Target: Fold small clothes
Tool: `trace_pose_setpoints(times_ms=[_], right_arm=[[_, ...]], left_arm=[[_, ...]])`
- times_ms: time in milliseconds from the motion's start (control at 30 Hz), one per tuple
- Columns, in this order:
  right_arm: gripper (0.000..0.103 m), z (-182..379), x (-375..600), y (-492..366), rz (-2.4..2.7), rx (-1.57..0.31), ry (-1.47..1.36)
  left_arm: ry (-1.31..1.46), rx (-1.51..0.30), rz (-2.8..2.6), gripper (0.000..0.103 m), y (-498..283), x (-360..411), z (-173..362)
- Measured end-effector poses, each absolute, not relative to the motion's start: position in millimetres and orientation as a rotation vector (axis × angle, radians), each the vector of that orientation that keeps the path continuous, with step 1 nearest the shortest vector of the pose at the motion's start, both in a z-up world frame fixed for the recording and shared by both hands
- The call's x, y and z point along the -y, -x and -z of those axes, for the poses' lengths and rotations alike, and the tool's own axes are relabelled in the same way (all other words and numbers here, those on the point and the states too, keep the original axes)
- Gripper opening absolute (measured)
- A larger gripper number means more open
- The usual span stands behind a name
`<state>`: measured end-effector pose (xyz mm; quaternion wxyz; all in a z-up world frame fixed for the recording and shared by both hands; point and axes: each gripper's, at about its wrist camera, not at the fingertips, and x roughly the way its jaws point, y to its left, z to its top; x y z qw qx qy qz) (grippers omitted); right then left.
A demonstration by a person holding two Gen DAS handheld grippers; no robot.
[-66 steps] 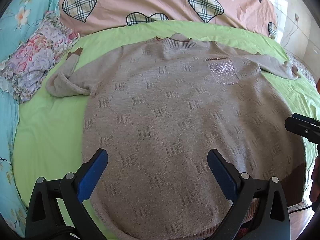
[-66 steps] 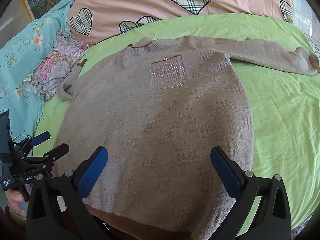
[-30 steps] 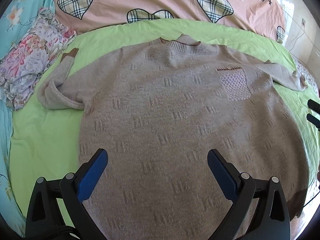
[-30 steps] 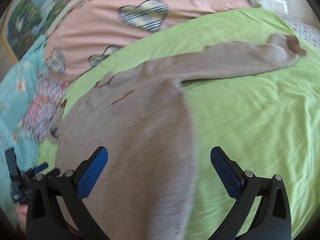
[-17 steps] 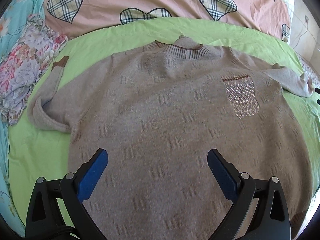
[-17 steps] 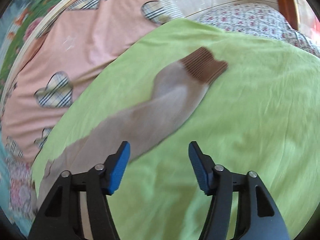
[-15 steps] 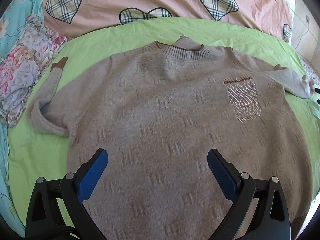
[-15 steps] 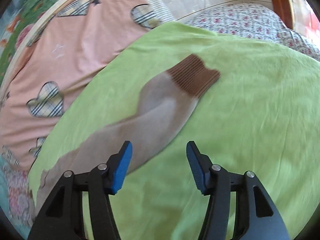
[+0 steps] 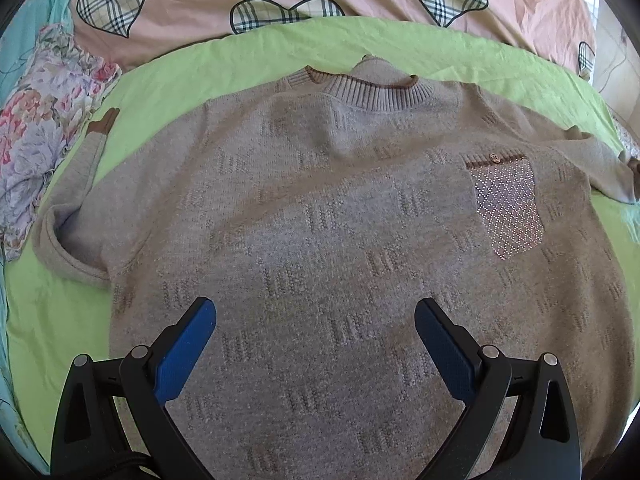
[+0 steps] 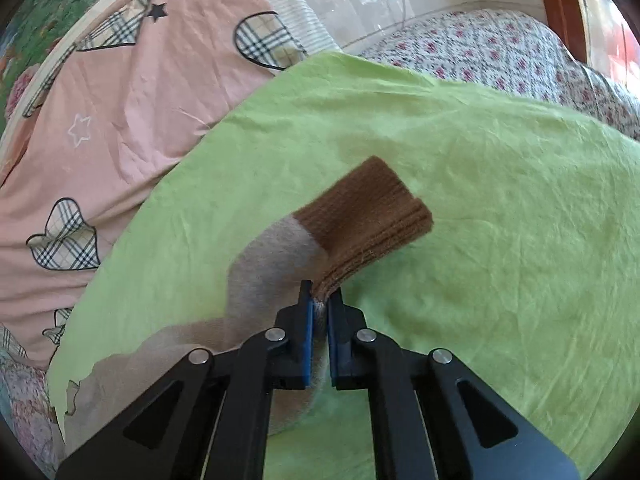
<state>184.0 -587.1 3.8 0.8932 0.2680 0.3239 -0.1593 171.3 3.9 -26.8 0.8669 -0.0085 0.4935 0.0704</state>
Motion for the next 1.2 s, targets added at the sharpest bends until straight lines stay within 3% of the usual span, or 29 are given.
trace_pose_setpoints(times_ms=[400,700,967,1067,1133,1200], right_arm=[[0.007,-55,334,-205,-0.311,-0.698,-0.401],[0.007,-30,160,-239,-0.631,-0.872,-0.396],[0.007,3,74,-251,-0.759,-1.038,-0.356],[0.018,18,71,-254,-0.75,-1.09,-0.366],[0.049,20,80,-252,-0.744,-1.087,-0.395],[0.055,16,97,-248,-0.733,-1.053,-0.422]], left_arm=[[0.108,-0.998,-0.116,0.1,-151,-25,19],[0.253,-0.975,-0.075,0.1,-131,-65,21],[0.359,-0.951,-0.02,0.1,-136,-84,25],[0.38,-0.962,0.002,0.1,-145,-82,30],[0.395,-0.971,0.018,0.1,-155,-80,34],[0.402,-0.979,0.035,0.1,-170,-74,38]])
